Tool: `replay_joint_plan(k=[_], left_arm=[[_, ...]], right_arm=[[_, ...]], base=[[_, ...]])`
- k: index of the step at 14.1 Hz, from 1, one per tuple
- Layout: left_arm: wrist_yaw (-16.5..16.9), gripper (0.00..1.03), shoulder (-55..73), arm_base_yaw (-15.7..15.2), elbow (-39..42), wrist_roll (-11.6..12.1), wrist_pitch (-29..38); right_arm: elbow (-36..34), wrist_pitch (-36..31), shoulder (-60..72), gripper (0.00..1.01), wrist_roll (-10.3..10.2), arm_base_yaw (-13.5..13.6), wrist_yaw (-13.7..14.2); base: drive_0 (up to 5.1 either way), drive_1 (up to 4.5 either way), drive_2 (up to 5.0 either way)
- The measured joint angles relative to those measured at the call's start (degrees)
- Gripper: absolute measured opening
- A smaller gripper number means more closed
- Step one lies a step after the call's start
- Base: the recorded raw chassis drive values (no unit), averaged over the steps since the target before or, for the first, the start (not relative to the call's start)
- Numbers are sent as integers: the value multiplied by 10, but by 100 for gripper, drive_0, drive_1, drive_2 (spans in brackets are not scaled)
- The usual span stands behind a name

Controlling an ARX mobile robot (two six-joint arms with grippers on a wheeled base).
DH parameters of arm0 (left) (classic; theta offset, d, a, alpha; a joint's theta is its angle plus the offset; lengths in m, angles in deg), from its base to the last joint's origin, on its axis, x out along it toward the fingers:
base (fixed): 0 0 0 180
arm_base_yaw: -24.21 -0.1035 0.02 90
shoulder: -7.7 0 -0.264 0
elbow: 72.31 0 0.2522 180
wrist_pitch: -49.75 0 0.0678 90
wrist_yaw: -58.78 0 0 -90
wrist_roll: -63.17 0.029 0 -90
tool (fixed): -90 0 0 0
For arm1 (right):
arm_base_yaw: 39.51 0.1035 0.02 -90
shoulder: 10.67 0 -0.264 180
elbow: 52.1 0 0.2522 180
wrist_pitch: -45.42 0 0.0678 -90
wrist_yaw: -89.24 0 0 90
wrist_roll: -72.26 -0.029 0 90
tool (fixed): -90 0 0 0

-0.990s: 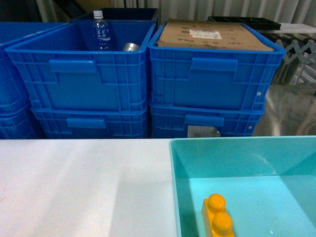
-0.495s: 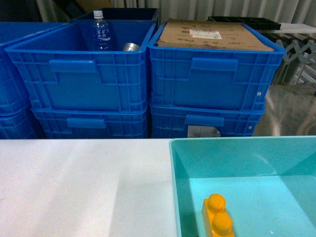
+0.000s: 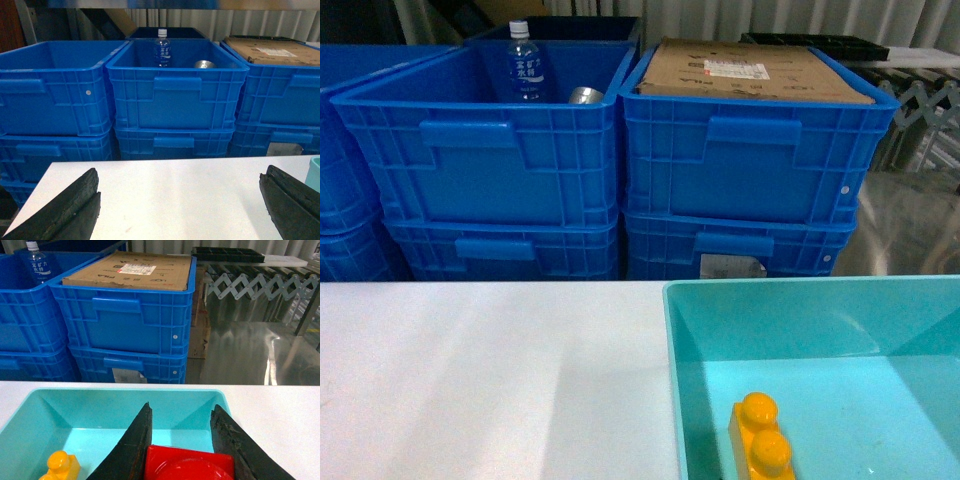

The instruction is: Pick red block from blue box to shelf

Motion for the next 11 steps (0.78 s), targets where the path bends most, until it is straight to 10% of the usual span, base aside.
replay_joint_plan(k=[11], left_arm=[[0,98,0,0,0,0,0]], right_arm=[[0,0,2,29,0,0,0]], base=[[-98,-98,-98]])
